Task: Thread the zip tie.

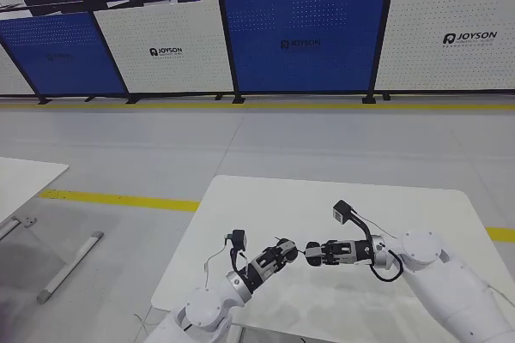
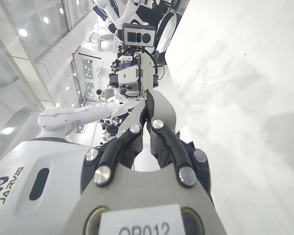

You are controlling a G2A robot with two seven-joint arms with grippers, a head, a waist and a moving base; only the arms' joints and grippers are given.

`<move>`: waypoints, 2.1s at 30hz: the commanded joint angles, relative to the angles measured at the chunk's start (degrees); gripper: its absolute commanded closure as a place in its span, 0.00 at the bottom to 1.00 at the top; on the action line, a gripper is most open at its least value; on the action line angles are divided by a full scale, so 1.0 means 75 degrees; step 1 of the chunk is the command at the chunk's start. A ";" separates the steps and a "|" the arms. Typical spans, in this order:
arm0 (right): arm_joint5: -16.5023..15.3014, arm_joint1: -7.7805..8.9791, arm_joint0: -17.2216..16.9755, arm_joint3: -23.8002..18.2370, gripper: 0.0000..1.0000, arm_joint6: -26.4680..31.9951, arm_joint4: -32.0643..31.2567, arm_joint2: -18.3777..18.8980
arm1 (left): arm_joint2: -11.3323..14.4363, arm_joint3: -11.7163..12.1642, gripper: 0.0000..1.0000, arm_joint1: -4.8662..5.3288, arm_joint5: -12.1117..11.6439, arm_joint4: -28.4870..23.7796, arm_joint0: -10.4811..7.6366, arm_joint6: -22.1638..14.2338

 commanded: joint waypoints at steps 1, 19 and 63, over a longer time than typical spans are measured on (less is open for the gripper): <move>0.0000 0.0000 0.0000 0.0000 1.00 0.0000 0.0000 0.0000 | 0.0015 0.0008 1.00 -0.0002 -0.0019 0.0015 -0.0005 0.0014; 0.0000 0.0000 0.0000 0.0000 1.00 0.0000 0.0000 0.0000 | 0.0026 0.0011 0.83 0.0003 -0.0016 0.0081 -0.0019 0.0061; -0.0493 0.0572 -0.1510 -0.1275 0.00 -0.0547 -0.0451 0.1668 | 0.0349 0.0113 1.00 -0.0085 0.0243 0.0911 -0.0119 0.1352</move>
